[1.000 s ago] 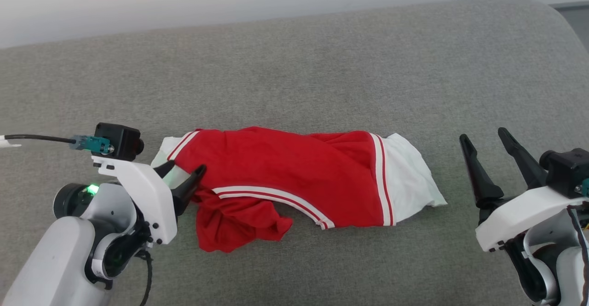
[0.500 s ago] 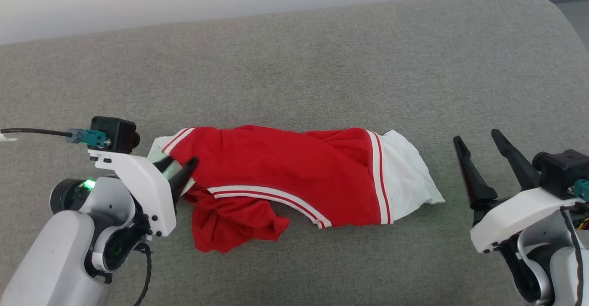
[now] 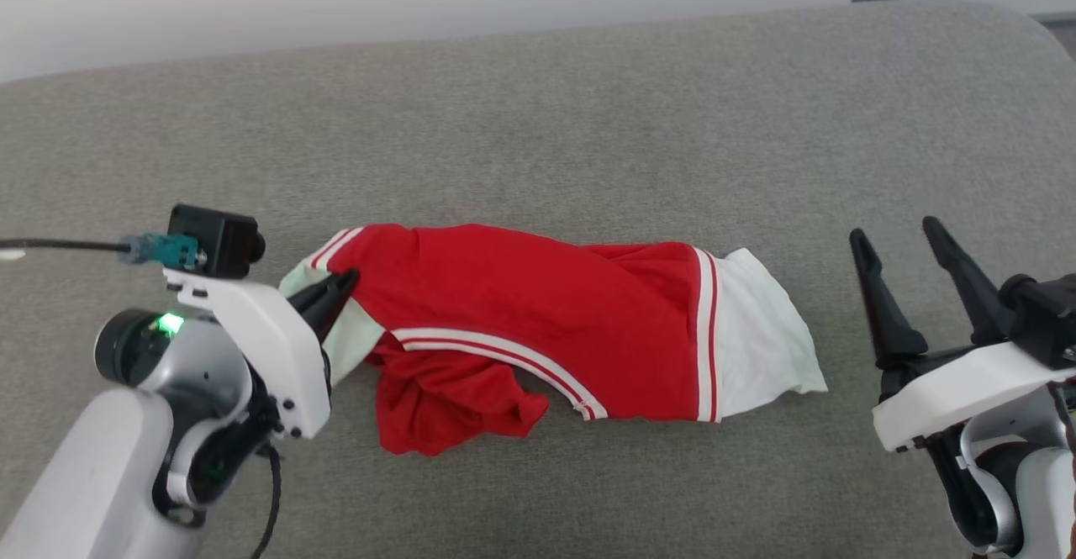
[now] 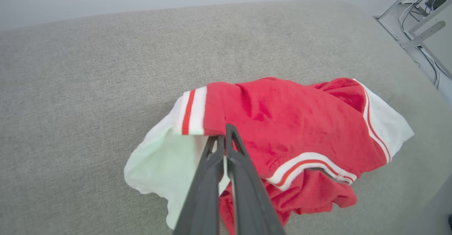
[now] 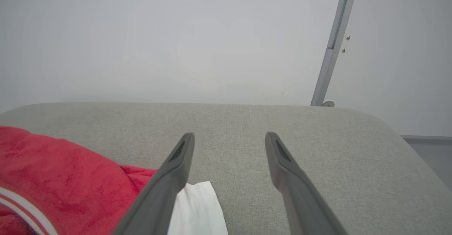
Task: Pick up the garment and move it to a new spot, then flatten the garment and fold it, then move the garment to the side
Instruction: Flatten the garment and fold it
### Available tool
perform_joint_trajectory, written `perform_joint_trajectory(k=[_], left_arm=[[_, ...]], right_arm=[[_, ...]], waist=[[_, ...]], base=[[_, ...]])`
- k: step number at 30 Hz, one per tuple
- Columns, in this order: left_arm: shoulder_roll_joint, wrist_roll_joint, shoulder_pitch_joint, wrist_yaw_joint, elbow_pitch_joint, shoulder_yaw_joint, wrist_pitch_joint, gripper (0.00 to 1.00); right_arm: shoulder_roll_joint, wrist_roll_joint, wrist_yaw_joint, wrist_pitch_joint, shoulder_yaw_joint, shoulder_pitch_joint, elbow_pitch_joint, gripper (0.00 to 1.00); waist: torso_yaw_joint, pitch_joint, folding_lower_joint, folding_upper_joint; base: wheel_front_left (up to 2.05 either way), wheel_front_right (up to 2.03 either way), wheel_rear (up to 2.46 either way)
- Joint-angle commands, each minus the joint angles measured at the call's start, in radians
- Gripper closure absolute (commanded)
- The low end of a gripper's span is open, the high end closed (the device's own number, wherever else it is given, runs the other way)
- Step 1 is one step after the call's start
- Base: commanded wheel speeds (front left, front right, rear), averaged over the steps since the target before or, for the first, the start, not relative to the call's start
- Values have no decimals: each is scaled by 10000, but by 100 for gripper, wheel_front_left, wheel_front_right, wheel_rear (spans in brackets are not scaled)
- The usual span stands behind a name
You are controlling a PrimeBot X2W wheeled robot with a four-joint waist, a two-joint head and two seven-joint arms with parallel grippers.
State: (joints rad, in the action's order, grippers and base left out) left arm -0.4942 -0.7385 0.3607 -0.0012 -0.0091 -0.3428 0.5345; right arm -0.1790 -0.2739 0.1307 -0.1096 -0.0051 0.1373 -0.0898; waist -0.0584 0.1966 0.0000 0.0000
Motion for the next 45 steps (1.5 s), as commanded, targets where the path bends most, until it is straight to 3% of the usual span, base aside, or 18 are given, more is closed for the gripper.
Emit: perform_joint_trajectory(k=[1, 8, 17, 26, 27, 28, 29, 30, 31, 40, 45], left_arm=[[-46, -41, -277, 134, -320, 14, 94, 100], [-257, -103, -1316, 892, -1978, 14, 650, 100], [-341, -260, -2813, 1820, -3061, -340, 1481, 100], [-115, -532, -3283, 1636, -1688, -857, 1735, 100], [-109, -516, -3189, 1595, -1511, -849, 1675, 97], [-53, -590, -3157, 1550, -1359, -845, 1653, 73], [-97, -575, -3115, 1488, -1272, -854, 1642, 56], [-168, -562, -3065, 1453, -1234, -833, 1657, 15], [-204, -653, -3055, 1461, -1260, -783, 1739, 0], [-1191, -1009, -2664, 2024, -2740, -70, 2931, 0], [-1566, -898, -2073, 1933, -2600, 303, 3011, 0]], right_arm=[[52, 58, 2, 161, -77, 17, -83, 0], [161, 289, 2, 425, -374, -79, -264, 0], [267, 339, 2, 356, -441, -214, -342, 0], [399, 285, 2, 247, -362, -271, -234, 0], [413, 295, 2, 236, -333, -282, -216, 0], [431, 295, 2, 231, -297, -290, -194, 0], [448, 294, 2, 228, -281, -304, -173, 0], [456, 303, 2, 221, -269, -337, -169, 0], [469, 311, 2, 209, -247, -377, -151, 0], [553, 254, 2, 161, -193, -581, -256, 0], [567, 210, 2, 174, -152, -508, -339, 0]], waist=[[98, -70, 0, 0], [371, -204, 0, 0], [476, -260, 0, 0], [462, -266, 0, 0], [453, -288, 0, 0], [438, -324, 0, 0], [423, -369, 0, 0], [420, -415, 0, 0], [415, -465, 0, 0], [333, -676, 0, 0], [207, -566, 0, 0]], base=[[0, 0, 0], [0, 0, 0], [0, 0, 0], [0, 0, 0], [0, 0, 0], [0, 0, 0], [0, 0, 0], [0, 0, 0], [0, 0, 0], [0, 0, 0], [0, 0, 0]])
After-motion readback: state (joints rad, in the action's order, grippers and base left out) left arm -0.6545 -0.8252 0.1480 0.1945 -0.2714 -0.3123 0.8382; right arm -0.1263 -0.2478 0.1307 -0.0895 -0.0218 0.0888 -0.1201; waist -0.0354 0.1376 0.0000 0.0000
